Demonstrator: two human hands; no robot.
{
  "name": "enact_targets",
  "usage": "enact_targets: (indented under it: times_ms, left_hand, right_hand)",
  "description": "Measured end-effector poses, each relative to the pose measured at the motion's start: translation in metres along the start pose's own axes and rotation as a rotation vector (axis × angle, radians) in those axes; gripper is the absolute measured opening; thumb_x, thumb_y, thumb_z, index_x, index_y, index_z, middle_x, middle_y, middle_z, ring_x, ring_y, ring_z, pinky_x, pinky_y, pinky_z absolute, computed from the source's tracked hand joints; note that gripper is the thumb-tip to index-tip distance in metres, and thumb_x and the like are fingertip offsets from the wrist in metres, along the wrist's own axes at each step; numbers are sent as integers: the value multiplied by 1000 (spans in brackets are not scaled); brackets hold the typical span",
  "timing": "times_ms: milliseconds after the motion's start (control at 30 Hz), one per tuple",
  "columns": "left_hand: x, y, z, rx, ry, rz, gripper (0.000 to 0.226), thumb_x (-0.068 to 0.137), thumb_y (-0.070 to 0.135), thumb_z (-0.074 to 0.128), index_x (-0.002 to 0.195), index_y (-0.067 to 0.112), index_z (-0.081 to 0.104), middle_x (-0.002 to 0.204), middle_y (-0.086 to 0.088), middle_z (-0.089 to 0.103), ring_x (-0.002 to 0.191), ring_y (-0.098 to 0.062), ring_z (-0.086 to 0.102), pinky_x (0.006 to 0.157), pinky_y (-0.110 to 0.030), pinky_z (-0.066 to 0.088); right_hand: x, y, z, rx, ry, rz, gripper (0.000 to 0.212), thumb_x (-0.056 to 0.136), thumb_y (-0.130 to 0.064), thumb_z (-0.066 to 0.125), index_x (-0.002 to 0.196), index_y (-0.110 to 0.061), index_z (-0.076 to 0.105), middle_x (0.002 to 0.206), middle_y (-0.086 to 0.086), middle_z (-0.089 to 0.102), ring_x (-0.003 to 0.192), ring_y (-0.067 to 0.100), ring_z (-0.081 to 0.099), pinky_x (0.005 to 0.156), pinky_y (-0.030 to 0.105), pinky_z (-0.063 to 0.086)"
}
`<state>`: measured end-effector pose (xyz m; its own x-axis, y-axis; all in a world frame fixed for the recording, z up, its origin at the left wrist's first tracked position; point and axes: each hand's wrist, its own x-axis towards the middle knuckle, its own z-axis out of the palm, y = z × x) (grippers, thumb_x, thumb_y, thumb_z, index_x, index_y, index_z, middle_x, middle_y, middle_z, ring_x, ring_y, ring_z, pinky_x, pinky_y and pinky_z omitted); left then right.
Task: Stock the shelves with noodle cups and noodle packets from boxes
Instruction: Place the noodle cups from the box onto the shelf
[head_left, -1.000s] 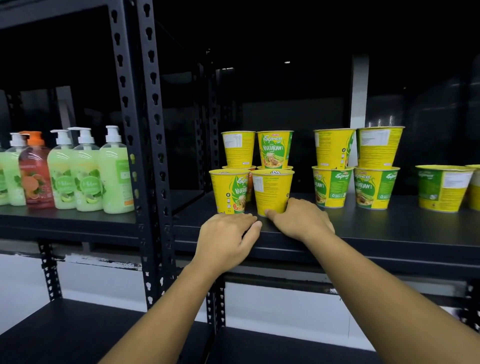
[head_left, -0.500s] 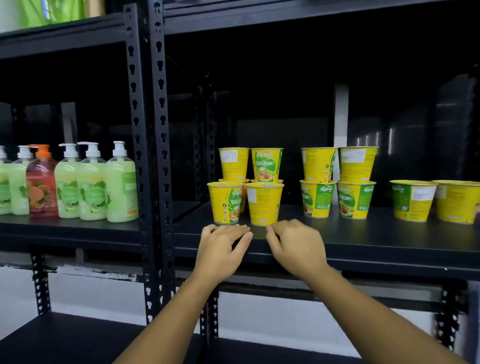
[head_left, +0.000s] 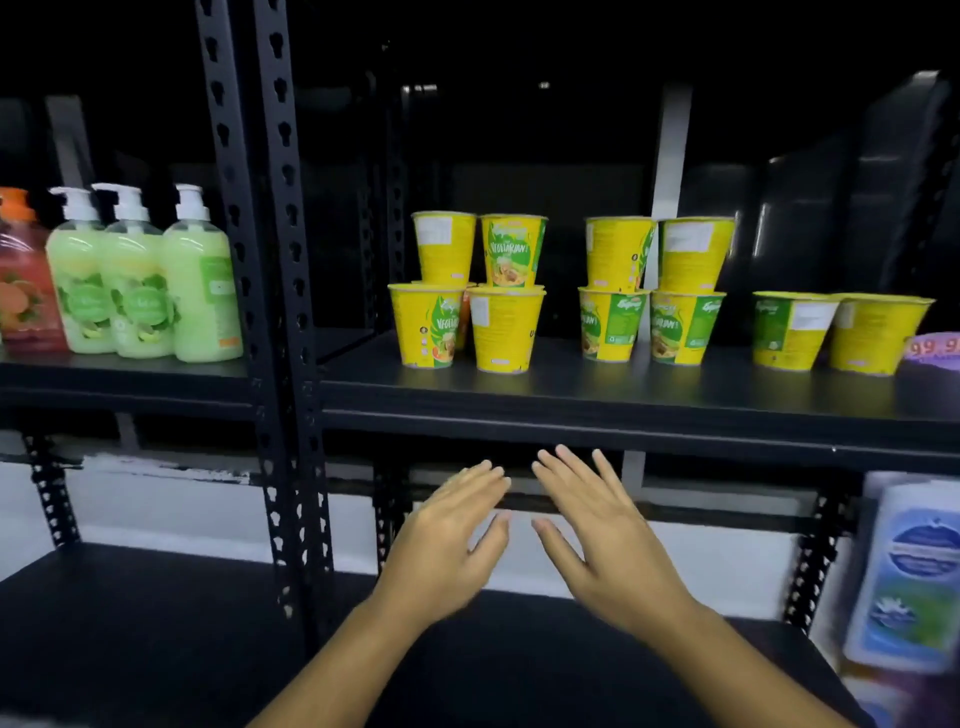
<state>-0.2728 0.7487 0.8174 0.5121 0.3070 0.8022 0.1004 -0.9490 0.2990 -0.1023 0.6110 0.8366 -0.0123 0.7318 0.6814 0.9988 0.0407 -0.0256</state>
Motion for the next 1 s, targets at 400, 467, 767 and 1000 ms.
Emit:
enact_targets:
  times_ms: [400,467,767,1000]
  left_hand:
    - [-211,-3,64,-35,-697,-370,59,104,54,45,155,24,46,163,9,37,153,-4,22,126,-22,6]
    - [-254,4,82,-68,-806,-500,60,104,55,47,155,25,46,162,9,38,153,-9,26,126,-29,18]
    - [-403,12,154,-152,-1136,-897,58,103,50,48,150,17,51,159,-3,43,142,-21,45,107,-26,38]
    - [-477,-32,232,-126,-1247,-1008,59,106,42,50,157,13,40,158,-8,41,138,-28,48,105,-35,45]
  right_hand:
    - [-221,-26,93,224,-508,325,60,106,-58,28,151,-25,49,153,-10,50,150,9,30,127,33,13]
    - [-257,-35,109,251,-637,393,71,102,-68,15,148,-29,54,151,-13,52,148,9,34,125,35,17]
    - [-383,-48,183,239,-1273,611,82,90,-79,5,147,-40,49,147,-6,55,137,22,49,109,37,42]
    - [-451,-17,275,258,-1490,651,56,104,-56,38,157,-38,31,162,7,35,148,33,33,116,49,36]
